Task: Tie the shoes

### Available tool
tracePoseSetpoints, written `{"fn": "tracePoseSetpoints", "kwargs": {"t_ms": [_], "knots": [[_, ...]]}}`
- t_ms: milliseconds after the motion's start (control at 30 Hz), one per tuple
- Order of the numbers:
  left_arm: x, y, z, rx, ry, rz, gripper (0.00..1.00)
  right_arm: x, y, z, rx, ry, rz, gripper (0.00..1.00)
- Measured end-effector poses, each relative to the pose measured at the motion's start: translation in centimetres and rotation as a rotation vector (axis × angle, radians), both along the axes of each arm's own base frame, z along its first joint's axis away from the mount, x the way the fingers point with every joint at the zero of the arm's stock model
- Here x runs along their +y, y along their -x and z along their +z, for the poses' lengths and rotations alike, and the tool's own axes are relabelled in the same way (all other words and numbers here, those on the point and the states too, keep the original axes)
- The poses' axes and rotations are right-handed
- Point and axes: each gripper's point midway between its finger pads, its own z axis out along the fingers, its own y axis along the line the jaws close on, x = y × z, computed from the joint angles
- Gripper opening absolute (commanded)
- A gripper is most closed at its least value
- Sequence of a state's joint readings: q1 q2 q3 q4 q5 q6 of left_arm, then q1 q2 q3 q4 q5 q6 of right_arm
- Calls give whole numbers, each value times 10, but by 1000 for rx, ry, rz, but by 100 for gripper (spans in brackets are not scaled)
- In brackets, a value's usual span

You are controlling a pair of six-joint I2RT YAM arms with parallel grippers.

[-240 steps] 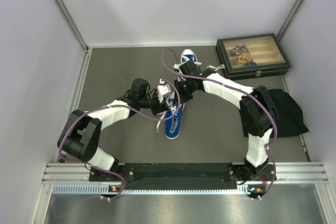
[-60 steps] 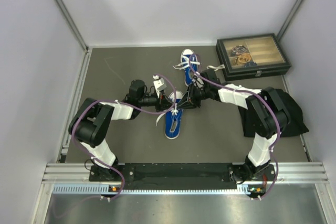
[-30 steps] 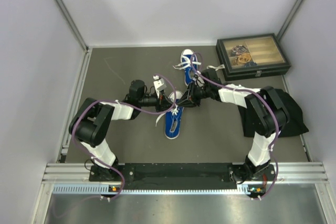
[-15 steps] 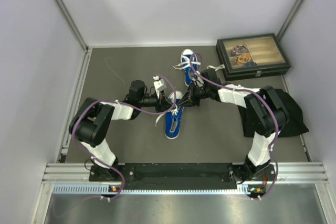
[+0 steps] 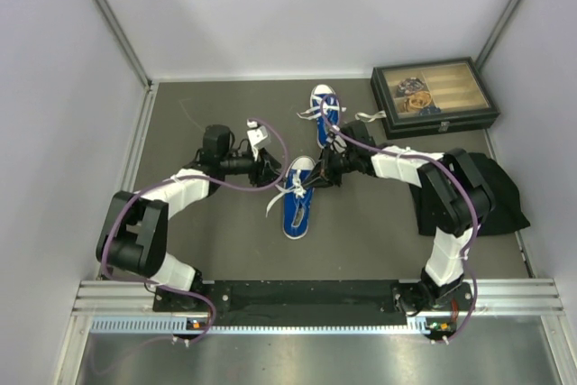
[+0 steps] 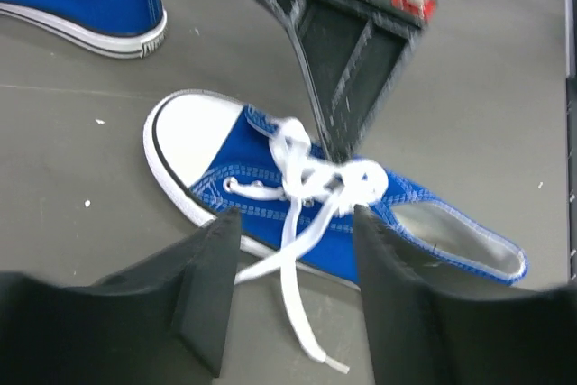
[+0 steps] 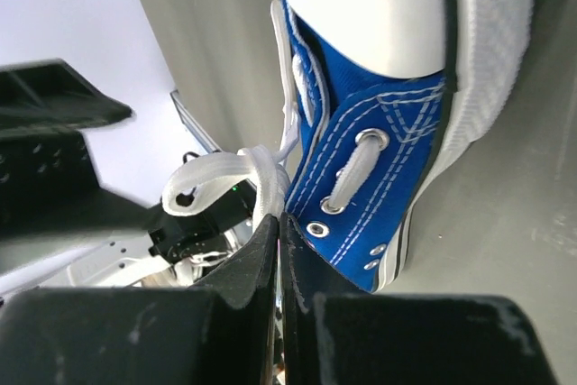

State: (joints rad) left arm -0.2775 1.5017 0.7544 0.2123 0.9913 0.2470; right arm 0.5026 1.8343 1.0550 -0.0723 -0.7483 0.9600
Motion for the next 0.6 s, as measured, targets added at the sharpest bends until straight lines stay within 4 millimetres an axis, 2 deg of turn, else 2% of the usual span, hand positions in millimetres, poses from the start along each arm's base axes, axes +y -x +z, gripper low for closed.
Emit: {"fn": "tracePoseSetpoints", "kwargs": {"t_ms": [200, 333, 500, 600], "knots": [[-14, -9, 10, 29, -10, 18, 64, 7, 5, 3, -17, 11, 27, 0], [-25, -5, 1, 99, -16, 23, 65, 8, 3, 4, -29, 13, 29, 0], [-36, 1, -8, 167, -21, 32, 61, 7, 4, 3, -26, 23, 32, 0], [-38, -2, -10, 194, -14, 55, 56, 6, 5, 2, -26, 27, 35, 0]]}}
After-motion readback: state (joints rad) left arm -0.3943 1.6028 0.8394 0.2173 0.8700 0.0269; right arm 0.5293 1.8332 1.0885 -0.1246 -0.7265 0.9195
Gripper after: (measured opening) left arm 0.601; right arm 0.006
